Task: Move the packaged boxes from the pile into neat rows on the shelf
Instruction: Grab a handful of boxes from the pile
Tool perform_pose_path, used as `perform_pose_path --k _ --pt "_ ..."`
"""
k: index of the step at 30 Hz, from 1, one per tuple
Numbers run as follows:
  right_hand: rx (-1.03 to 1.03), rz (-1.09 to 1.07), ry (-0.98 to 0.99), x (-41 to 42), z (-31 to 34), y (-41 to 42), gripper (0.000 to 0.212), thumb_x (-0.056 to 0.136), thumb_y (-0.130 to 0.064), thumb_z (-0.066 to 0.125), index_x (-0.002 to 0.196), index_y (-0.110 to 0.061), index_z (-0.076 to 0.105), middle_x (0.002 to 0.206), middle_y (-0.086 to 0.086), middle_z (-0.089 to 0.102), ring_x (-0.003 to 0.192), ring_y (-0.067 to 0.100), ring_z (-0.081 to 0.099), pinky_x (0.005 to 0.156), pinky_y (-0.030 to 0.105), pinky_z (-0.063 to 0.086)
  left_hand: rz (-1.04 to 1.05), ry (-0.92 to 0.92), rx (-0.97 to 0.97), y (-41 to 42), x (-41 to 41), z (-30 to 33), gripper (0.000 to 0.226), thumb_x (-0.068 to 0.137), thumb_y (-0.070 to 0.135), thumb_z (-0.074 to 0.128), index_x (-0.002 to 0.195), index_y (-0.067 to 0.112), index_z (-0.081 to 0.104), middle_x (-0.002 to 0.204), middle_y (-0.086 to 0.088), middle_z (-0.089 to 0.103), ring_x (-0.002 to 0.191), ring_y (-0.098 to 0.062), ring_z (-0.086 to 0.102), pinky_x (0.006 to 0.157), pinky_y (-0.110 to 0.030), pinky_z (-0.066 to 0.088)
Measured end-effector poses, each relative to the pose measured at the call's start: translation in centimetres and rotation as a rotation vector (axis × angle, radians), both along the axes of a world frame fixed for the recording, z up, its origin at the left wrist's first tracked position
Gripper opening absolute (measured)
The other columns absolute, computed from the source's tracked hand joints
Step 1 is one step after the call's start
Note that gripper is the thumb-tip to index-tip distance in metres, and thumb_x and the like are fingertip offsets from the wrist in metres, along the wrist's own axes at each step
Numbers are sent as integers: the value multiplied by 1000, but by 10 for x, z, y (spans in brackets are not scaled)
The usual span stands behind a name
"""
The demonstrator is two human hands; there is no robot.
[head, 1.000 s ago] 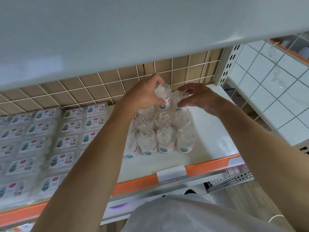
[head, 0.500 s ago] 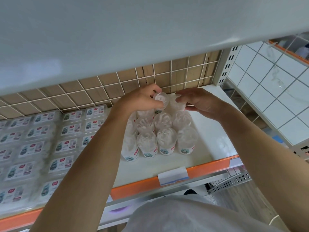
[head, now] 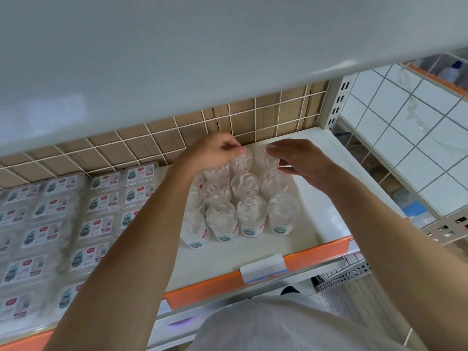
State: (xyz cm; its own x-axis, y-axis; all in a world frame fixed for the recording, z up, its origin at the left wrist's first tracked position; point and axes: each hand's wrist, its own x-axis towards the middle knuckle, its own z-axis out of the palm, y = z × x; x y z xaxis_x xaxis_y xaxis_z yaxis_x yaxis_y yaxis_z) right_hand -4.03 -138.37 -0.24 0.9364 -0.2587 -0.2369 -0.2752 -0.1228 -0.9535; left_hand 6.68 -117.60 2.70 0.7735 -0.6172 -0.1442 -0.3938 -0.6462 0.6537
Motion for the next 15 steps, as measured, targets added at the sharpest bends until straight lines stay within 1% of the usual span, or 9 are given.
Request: perform_pose_path --k 1,3,5,7,9,11,12,14,15 --pt "3 4 -2 -1 -1 0 26 89 -34 73 110 -19 74 107 5 74 99 20 69 83 28 54 -17 -4 9 1 0 2 23 93 42 66 103 23 74 94 8 73 91 -9 67 85 -30 52" --pt "5 4 -10 -1 -2 2 26 88 -34 74 109 -19 75 106 8 73 96 19 68 80 27 53 -47 -22 36 2 1 4 26 92 45 66 101 22 75 84 9 70 78 -8 62 74 -27 47" --pt "8 0 -19 -3 -2 4 26 88 -35 74 108 -20 75 108 9 73 95 21 68 79 26 53 -80 -29 66 3 1 7 28 92 47 66 100 21 75 81 5 67 74 -8 57 70 -27 43" --pt "7 6 -27 -4 -3 5 26 88 -37 74 109 -22 75 108 8 73 98 24 68 81 28 54 -99 -21 66 5 2 7 27 92 47 66 99 22 75 88 -2 71 79 -10 60 73 -28 45" --pt "14 8 -30 -6 -4 6 26 87 -39 74 108 -23 76 109 9 73 97 25 68 85 32 54 -112 -14 63 7 2 8 26 91 47 66 98 23 75 93 -5 73 81 -13 63 76 -30 47" --pt "17 8 -34 -7 -6 7 26 86 -39 75 107 -24 76 109 11 73 95 25 66 87 35 55 -117 -16 72 7 2 9 24 91 47 66 98 25 75 92 -2 73 86 -17 67 80 -35 52" --pt "15 7 -36 -8 -6 8 25 86 -39 74 106 -24 76 109 11 72 93 24 66 86 35 54 -121 -15 74 7 2 10 24 91 47 66 98 26 75 92 0 74 89 -18 68 84 -37 53" --pt "13 3 -38 -10 -5 10 24 87 -38 74 106 -24 77 108 10 73 92 21 65 83 32 53 -125 -3 75 6 0 13 23 91 46 67 99 25 75 94 2 74 92 -15 68 88 -37 54" --pt "12 0 -37 -10 -5 10 24 87 -39 74 106 -24 76 108 9 73 94 22 66 83 32 53 -123 5 75 6 0 13 24 92 45 67 100 25 75 95 2 74 92 -14 68 88 -36 53"
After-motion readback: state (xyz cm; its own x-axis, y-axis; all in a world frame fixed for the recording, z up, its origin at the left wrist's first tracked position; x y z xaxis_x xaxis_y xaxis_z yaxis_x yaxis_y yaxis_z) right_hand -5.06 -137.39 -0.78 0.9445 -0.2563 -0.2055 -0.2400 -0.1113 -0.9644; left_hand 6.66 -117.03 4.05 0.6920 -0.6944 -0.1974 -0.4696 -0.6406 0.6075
